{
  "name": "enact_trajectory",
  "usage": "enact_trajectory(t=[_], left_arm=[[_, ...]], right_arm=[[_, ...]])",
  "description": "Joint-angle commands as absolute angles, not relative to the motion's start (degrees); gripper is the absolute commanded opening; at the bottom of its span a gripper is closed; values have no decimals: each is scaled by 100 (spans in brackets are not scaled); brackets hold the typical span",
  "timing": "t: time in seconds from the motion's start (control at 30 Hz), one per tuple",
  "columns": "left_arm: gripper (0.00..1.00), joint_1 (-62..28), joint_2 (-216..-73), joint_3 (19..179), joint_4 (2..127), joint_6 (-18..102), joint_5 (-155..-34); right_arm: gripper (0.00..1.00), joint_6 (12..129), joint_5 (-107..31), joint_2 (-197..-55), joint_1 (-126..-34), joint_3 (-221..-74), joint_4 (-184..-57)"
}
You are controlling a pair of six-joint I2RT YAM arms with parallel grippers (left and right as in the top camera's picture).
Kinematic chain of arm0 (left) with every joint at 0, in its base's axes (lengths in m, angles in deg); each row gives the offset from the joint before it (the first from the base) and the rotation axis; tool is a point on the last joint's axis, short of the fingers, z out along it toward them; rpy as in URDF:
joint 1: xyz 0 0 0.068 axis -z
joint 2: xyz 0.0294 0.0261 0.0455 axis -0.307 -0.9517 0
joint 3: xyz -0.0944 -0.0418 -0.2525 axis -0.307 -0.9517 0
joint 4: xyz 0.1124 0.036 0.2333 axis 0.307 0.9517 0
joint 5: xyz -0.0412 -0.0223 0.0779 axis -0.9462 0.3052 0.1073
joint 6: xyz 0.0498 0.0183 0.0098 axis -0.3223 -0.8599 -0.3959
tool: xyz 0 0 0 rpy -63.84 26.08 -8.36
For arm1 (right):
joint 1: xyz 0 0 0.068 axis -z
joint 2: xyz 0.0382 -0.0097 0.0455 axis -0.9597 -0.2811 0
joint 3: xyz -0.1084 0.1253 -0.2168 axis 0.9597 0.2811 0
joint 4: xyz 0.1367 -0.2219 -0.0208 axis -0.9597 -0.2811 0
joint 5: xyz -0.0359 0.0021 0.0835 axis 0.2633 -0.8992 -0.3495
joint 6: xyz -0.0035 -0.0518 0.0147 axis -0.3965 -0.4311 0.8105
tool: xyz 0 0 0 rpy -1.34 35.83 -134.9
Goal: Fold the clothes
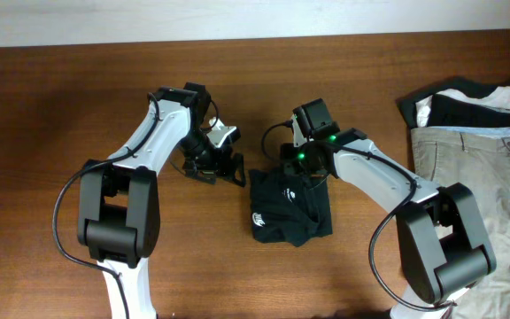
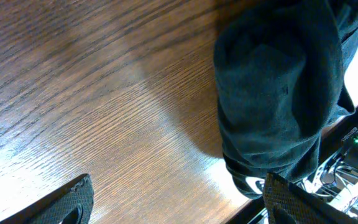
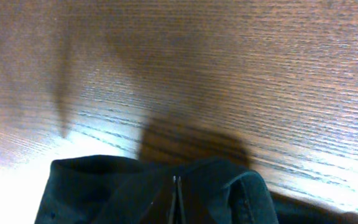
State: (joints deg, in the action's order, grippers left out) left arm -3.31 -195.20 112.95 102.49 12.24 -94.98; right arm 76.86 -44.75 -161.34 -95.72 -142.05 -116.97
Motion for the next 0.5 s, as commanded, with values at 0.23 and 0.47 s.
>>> enact_trajectory(t=[0.23, 0.47], left_arm=[[87, -327, -19494, 11260, 10260, 1106, -9410], [87, -329, -19494, 11260, 10236, 1106, -9408]], right_arm=[[7, 6338, -4833, -16128, -9412, -14236, -12097], [4, 6646, -4357, -15588, -8855, -14710, -13972]])
